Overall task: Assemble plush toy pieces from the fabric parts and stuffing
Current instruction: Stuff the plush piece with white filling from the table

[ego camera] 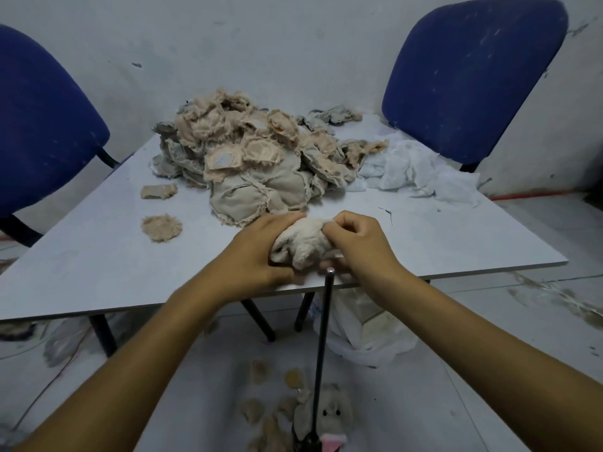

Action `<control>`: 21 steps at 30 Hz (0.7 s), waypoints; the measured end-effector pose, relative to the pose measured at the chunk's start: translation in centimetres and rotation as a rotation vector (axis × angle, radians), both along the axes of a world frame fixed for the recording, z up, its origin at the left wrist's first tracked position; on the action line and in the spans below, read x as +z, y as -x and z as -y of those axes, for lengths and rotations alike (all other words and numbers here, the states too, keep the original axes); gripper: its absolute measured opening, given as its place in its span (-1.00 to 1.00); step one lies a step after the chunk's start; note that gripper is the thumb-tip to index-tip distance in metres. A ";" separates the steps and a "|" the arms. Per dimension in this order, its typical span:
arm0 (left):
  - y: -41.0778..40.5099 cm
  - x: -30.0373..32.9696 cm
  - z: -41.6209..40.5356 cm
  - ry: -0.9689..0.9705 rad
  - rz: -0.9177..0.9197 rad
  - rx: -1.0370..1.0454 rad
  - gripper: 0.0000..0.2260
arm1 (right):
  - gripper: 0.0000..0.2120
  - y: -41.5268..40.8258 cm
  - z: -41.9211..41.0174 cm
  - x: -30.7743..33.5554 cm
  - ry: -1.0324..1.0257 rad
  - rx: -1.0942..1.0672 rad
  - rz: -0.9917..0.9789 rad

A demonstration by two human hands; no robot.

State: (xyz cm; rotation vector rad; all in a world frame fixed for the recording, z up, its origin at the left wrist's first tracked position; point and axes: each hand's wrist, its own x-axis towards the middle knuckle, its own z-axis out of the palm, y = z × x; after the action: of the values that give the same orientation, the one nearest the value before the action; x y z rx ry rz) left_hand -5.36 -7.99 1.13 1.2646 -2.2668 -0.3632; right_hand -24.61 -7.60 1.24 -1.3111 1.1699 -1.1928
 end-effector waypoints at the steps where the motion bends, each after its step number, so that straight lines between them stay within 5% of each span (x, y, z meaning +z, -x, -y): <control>1: 0.3 -0.5 0.0 0.076 -0.061 0.042 -0.51 | -0.84 0.0 0.0 0.2 -0.057 0.024 0.106; 3: 0.6 -0.9 -0.1 0.056 -0.287 0.130 -0.82 | -0.88 0.3 0.1 0.4 -0.096 0.059 0.307; 5: 0.5 -1.3 0.4 -0.042 -0.445 0.260 -0.95 | -0.90 0.9 0.1 -0.1 0.068 0.031 0.244; 8: 0.7 -1.5 0.7 -0.110 -0.465 0.266 -0.96 | -0.92 1.1 -0.3 -0.6 0.325 0.056 -0.052; 21: 1.7 -1.3 -0.5 -0.118 -0.348 0.201 -0.80 | -0.89 1.1 0.5 -0.3 0.532 -0.065 -0.435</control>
State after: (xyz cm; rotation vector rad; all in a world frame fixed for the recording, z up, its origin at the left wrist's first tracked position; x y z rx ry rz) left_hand -7.09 -7.49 -0.13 1.3552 -1.8329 -0.5992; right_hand -25.70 -8.06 0.95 -2.0230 1.2461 -1.3629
